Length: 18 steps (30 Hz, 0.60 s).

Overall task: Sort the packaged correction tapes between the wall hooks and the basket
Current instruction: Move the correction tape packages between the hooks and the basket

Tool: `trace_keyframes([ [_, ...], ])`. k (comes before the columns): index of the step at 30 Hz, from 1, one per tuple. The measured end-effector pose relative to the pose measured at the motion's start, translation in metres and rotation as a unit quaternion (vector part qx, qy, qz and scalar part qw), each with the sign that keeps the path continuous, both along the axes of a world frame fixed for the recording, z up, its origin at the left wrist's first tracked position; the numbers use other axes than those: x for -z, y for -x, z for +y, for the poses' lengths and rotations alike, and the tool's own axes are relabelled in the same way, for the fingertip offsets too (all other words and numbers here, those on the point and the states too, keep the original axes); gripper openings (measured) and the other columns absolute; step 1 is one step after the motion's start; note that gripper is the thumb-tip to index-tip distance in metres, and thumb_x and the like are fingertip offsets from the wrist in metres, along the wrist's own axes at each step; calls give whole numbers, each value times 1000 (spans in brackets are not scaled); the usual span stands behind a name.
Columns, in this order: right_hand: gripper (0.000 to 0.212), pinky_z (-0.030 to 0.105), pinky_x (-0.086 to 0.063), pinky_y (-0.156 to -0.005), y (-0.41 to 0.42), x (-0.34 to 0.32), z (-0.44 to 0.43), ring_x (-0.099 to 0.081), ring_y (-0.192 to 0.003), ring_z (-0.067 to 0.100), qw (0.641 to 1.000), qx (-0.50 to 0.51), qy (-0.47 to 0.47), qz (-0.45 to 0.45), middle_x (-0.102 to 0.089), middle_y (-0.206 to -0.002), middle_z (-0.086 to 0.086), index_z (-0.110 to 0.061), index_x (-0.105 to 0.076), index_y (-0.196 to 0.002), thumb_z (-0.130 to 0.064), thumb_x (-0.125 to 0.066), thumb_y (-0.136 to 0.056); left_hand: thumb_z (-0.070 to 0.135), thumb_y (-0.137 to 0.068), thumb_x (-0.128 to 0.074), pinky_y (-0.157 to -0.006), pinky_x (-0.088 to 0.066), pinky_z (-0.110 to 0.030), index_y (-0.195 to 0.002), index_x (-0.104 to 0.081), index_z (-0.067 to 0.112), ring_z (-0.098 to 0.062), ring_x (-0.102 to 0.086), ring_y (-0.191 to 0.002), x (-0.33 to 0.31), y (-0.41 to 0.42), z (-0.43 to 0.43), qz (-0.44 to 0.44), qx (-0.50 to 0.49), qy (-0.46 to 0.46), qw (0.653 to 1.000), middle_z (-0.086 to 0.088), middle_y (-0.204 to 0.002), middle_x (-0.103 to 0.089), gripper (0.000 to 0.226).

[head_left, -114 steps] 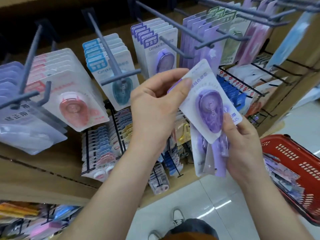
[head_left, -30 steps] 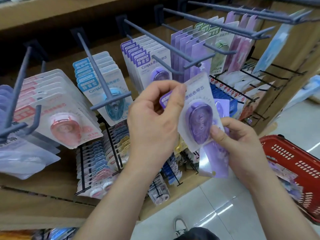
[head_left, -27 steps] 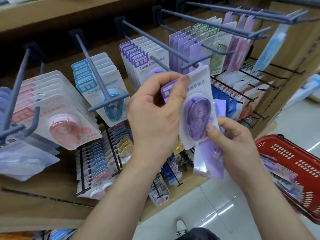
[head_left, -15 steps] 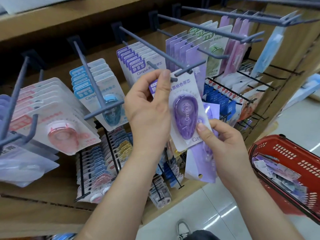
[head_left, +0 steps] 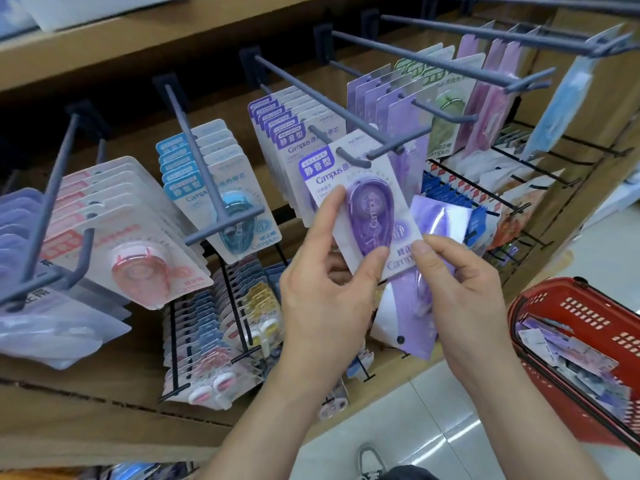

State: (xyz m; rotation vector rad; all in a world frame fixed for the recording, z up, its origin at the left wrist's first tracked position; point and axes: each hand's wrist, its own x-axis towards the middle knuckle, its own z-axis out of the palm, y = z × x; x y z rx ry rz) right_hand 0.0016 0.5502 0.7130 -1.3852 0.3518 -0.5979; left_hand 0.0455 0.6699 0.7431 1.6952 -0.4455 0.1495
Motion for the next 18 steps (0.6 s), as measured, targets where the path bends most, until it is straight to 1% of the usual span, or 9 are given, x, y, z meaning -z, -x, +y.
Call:
trace_keyframes([
  [2,26,16,-49,-78,0,-2,-7,-62,-85,-2,999,35,35,0,-70,-99,-25,-36,-70,-102,-12,-62,-96,30,-81,-70,-78,-58,-46,-130,-42,60,-27,-66,-79,0,-11,0,-2,-31,-31,999,2,-102,-70,64],
  [3,33,18,-48,-87,1,-3,-10,-61,-98,-1,997,47,55,-7,-66,-113,-28,-37,-65,-114,-11,-62,-95,31,-82,-69,-83,-57,-46,-132,-39,59,-24,-66,-85,0,-17,0,-5,-45,-45,998,3,-110,-69,65],
  [5,56,27,-50,-95,4,-4,-16,-60,-117,9,998,47,27,-37,-60,-134,-15,-39,-50,-134,-2,-62,-94,29,-86,-69,-94,-54,-46,-138,-37,55,-25,-64,-103,-2,-29,-1,-6,-65,-59,996,2,-123,-65,66],
  [7,73,32,-56,-88,6,-9,-19,-65,-112,16,996,28,-53,-66,-65,-131,-3,-42,-37,-141,6,-61,-92,24,-91,-68,-103,-48,-46,-144,-37,51,-27,-57,-117,-6,-37,-3,14,-80,-82,993,0,-130,-61,67],
  [9,80,34,-58,-85,7,-14,-20,-67,-108,17,992,20,-94,-80,-68,-128,-3,-46,-34,-141,8,-62,-88,22,-93,-66,-105,-45,-44,-146,-35,48,-24,-54,-120,-8,-40,-2,18,-95,-110,989,0,-132,-59,67],
  [13,81,31,-58,-83,7,-18,-21,-67,-104,11,977,-16,-188,-101,-68,-125,-11,-39,-32,-148,4,-59,-85,21,-94,-64,-112,-38,-38,-149,-33,38,-15,-48,-128,0,-31,8,-28,-100,-162,981,6,-141,-47,66],
  [15,76,30,-57,-81,7,-20,-22,-67,-97,9,968,-38,-216,-120,-70,-114,-12,-31,-33,-150,3,-56,-87,24,-95,-61,-116,-27,-23,-149,-36,28,-12,-40,-134,6,-13,15,-74,-120,-200,970,3,-144,-42,60],
  [17,72,29,-57,-79,6,-20,-23,-67,-91,8,961,-45,-235,-138,-69,-107,-13,-27,-32,-150,3,-53,-89,35,-94,-58,-110,-35,-23,-141,-48,28,-8,-46,-128,14,8,20,-102,-77,-198,972,7,-136,-51,48],
  [18,73,30,-57,-78,6,-21,-22,-66,-91,8,957,-48,-245,-147,-69,-109,-12,-28,-30,-150,3,-53,-89,41,-91,-59,-102,-43,-25,-133,-54,37,-6,-54,-118,16,18,21,-63,-23,-167,984,13,-125,-59,42],
])
